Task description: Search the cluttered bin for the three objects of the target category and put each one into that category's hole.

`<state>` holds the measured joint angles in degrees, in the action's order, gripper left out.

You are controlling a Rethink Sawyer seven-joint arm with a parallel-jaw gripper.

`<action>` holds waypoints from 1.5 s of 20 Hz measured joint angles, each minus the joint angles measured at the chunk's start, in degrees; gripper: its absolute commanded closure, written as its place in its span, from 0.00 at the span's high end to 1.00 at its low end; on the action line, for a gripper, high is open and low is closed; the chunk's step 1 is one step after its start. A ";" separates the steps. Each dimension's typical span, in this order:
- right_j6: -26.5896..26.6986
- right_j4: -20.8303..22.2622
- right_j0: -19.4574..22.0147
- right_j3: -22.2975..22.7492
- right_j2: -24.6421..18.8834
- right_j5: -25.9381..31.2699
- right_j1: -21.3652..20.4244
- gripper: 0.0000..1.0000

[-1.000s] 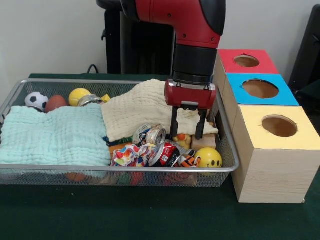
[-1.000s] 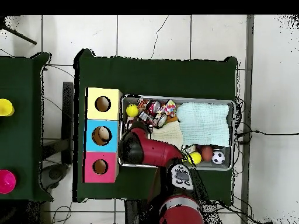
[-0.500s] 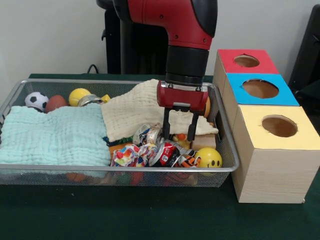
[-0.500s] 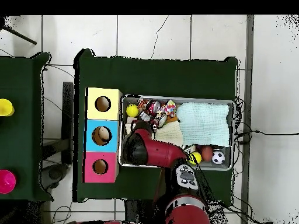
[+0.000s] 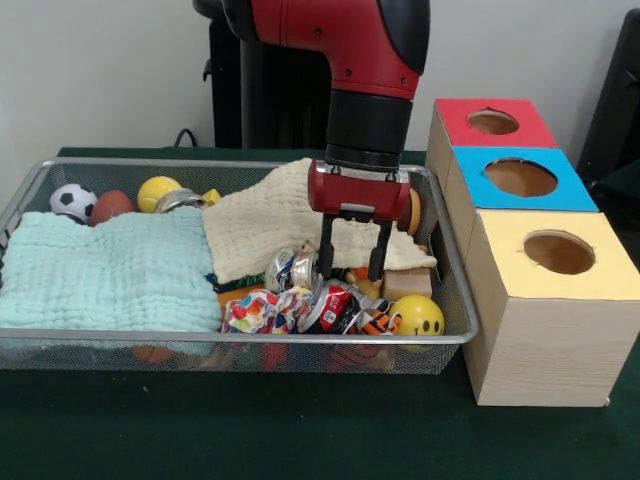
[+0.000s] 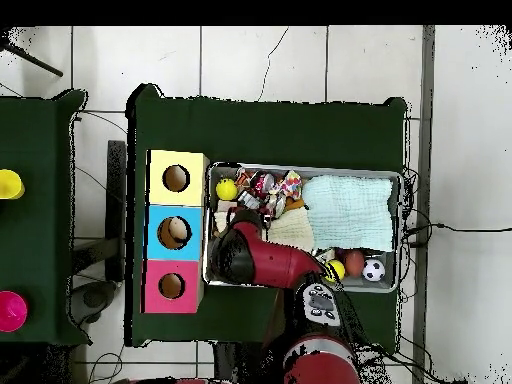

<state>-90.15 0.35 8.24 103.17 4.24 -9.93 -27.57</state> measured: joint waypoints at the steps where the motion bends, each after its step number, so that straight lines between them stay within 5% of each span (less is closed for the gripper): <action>1: 0.00 -0.01 -0.16 0.00 0.14 0.00 0.00 1.00; 22: 0.00 -0.29 -1.51 -0.01 0.67 -0.49 1.73 1.00; 30: -0.04 -0.32 -1.48 -0.03 0.69 -6.76 3.09 1.00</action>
<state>-90.18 0.03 6.76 103.14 4.93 -16.69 -24.49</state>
